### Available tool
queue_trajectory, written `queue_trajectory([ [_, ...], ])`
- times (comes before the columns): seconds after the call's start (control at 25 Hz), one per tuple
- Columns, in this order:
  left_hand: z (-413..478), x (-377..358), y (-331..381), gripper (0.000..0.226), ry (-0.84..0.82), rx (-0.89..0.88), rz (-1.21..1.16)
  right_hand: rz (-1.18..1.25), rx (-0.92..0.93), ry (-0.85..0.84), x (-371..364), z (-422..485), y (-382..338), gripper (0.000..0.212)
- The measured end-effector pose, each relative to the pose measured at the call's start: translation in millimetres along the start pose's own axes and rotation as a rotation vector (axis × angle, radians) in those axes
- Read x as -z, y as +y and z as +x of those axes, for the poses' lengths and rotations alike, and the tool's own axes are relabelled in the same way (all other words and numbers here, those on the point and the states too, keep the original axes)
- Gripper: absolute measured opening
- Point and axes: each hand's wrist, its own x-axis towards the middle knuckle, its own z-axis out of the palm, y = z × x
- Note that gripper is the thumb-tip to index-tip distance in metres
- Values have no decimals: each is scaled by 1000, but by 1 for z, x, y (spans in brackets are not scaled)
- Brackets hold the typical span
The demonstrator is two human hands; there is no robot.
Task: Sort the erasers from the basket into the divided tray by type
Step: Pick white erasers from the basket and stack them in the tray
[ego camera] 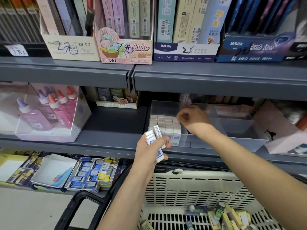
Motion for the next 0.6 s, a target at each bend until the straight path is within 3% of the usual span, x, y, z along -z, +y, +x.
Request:
queue_trajectory([
  [0.24,-2,0,0,23,-40,27,-11,18,38,-18,9,-12,-3,17],
  [0.44,-4,-1,-2,23,-114,27,41,420,134,-272,21,-57,-33,13],
  [0.6,-6,0,0,17,-154,67,-81,577,32,-279,37,-59,-31,17],
])
